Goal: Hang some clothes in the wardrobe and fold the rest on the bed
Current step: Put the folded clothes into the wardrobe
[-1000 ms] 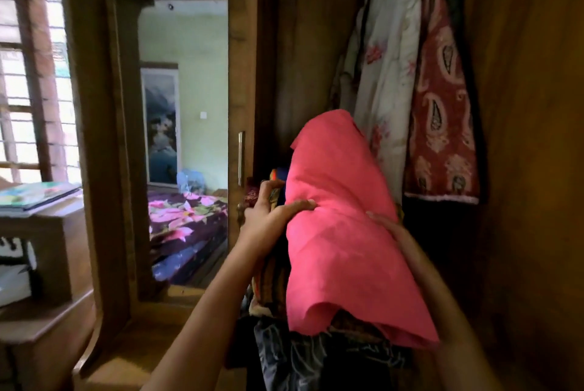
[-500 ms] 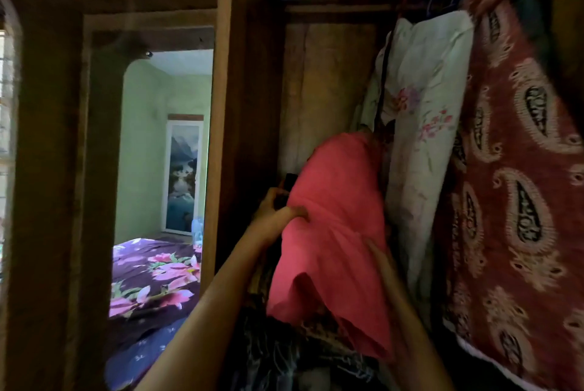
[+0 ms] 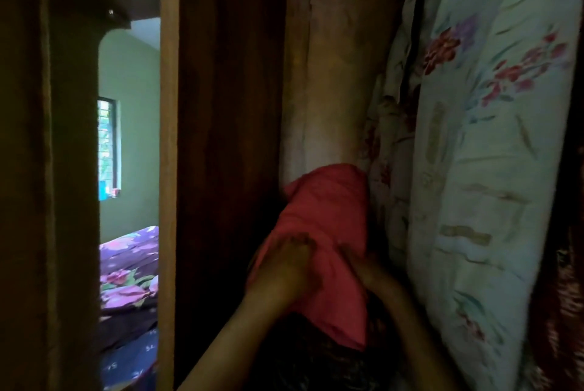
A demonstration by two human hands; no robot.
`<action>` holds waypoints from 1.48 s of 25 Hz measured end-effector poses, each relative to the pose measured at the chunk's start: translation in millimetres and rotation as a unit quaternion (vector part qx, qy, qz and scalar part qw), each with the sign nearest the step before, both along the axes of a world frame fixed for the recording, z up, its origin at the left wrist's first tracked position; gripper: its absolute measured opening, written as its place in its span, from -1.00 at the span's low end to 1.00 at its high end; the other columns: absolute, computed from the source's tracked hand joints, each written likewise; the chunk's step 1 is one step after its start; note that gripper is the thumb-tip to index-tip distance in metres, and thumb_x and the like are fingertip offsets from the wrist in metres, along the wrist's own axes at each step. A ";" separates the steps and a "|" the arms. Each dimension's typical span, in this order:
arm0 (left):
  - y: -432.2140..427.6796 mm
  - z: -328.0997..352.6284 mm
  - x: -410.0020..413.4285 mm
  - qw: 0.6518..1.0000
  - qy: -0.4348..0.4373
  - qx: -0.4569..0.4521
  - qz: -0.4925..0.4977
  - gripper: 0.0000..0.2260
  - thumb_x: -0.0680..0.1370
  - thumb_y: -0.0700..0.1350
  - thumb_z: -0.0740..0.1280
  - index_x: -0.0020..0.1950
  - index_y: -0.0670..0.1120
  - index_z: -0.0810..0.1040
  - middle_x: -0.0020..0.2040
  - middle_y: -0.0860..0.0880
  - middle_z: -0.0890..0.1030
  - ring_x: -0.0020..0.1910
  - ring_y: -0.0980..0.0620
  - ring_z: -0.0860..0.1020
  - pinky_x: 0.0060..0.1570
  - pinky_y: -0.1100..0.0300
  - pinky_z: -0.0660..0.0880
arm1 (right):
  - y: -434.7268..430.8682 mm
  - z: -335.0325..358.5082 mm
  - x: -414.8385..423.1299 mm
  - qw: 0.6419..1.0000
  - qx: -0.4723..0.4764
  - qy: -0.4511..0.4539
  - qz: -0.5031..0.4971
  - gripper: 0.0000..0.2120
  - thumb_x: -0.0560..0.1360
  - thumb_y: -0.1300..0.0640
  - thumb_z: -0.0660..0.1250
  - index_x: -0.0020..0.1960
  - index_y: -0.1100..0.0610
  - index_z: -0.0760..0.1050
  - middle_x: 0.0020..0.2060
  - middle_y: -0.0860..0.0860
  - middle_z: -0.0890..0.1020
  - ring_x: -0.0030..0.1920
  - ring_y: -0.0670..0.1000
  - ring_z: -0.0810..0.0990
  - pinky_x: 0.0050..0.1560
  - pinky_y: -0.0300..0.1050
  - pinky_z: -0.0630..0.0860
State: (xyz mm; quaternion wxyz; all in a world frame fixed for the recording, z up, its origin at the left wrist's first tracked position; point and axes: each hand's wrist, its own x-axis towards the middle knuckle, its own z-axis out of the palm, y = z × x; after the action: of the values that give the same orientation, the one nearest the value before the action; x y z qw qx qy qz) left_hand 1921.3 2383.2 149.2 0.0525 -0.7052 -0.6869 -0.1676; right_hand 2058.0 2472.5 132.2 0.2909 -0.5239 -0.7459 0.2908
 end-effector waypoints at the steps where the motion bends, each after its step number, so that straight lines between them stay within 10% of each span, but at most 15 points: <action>1: 5.2 -13.2 -6.3 1.000 0.012 -0.002 0.016 -0.35 0.57 0.09 0.23 0.55 -0.05 0.00 0.56 -0.05 0.01 0.53 0.01 0.02 0.46 0.11 -0.06 | -2.6 7.4 -2.8 0.997 0.065 -0.043 -0.016 -0.24 0.50 -0.38 0.06 0.45 0.17 0.28 0.41 0.18 0.36 0.36 0.15 0.39 0.32 -0.08 0.32; 4: 11.3 -40.2 -15.0 0.998 0.005 0.030 0.061 -0.32 0.59 0.16 0.13 0.55 -0.05 -0.15 0.56 0.01 -0.12 0.53 0.04 -0.12 0.46 0.02 -0.15 | -16.5 32.1 -21.4 0.966 0.239 -0.097 -0.029 -0.44 0.63 -0.17 -0.06 0.39 0.20 0.35 0.36 0.22 0.41 0.33 0.18 0.41 0.30 -0.07 0.30; 7: 6.4 -53.8 -9.7 0.996 0.000 0.057 0.063 -0.19 0.45 0.38 -0.02 0.54 -0.05 -0.13 0.56 0.04 -0.07 0.53 0.06 -0.10 0.46 0.05 -0.13 | -2.0 18.7 -45.7 0.972 0.145 -0.156 0.101 -0.48 0.65 -0.13 -0.08 0.53 0.10 0.13 0.52 0.13 0.14 0.51 0.10 0.11 0.49 -0.05 -0.03; 13: 5.9 -63.8 -13.7 0.990 -0.037 0.113 0.069 0.02 0.14 0.38 -0.33 0.54 -0.05 -0.06 0.55 0.01 0.01 0.53 0.04 -0.03 0.46 0.11 -0.07 | 22.7 18.9 -58.9 0.973 0.051 -0.130 0.183 -0.45 0.62 -0.19 -0.04 0.52 0.05 0.15 0.52 -0.02 0.15 0.51 0.00 0.11 0.48 -0.17 -0.06; 19: 16.7 -103.7 -17.8 0.991 -0.024 0.052 0.122 -0.25 0.51 0.34 -0.15 0.10 -0.15 0.63 0.01 -0.07 0.67 -0.04 -0.08 0.66 -0.13 -0.01 0.58 | 24.6 -28.5 -63.1 0.983 -0.002 -0.083 0.166 -0.49 0.64 -0.07 0.07 0.50 0.16 0.18 0.49 0.07 0.23 0.43 -0.03 0.25 0.34 -0.38 0.17; 26: 12.8 -80.8 -14.9 0.992 -0.030 0.069 0.099 -0.03 0.23 0.41 -0.29 0.55 -0.07 -0.07 0.55 -0.02 0.03 0.53 0.00 -0.01 0.46 0.04 -0.11 | 21.9 -11.1 -66.4 0.975 0.092 -0.129 0.154 -0.51 0.65 -0.10 0.00 0.51 0.10 0.20 0.49 0.07 0.24 0.46 0.06 0.22 0.40 -0.18 0.10; 33: 5.6 -52.9 -8.3 0.994 -0.018 0.065 0.085 -0.33 0.54 0.21 0.19 0.52 -0.10 0.07 0.51 -0.06 0.16 0.49 -0.03 0.11 0.45 -0.01 -0.04 | 14.3 -0.2 -44.5 0.977 0.185 -0.083 0.061 -0.66 0.61 -0.03 0.16 -0.01 0.24 0.49 0.03 0.24 0.59 -0.06 0.07 0.52 -0.15 -0.19 0.26; 37: -5.9 -38.8 -1.6 0.994 -0.038 0.068 0.073 -0.41 0.53 0.15 0.26 0.44 -0.13 0.23 0.43 -0.11 0.31 0.43 -0.07 0.24 0.41 0.06 0.05 | -7.2 6.1 -25.4 0.979 0.184 -0.070 0.045 -0.66 0.61 0.04 0.18 0.13 0.34 0.45 0.13 0.26 0.53 0.13 0.14 0.50 -0.06 -0.18 0.31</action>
State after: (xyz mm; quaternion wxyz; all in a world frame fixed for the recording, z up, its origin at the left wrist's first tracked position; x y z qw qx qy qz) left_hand 1919.6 2377.3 110.4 0.0862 -0.6414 -0.7247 -0.2366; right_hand 2032.7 2465.4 138.3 0.3158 -0.4465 -0.8281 0.1235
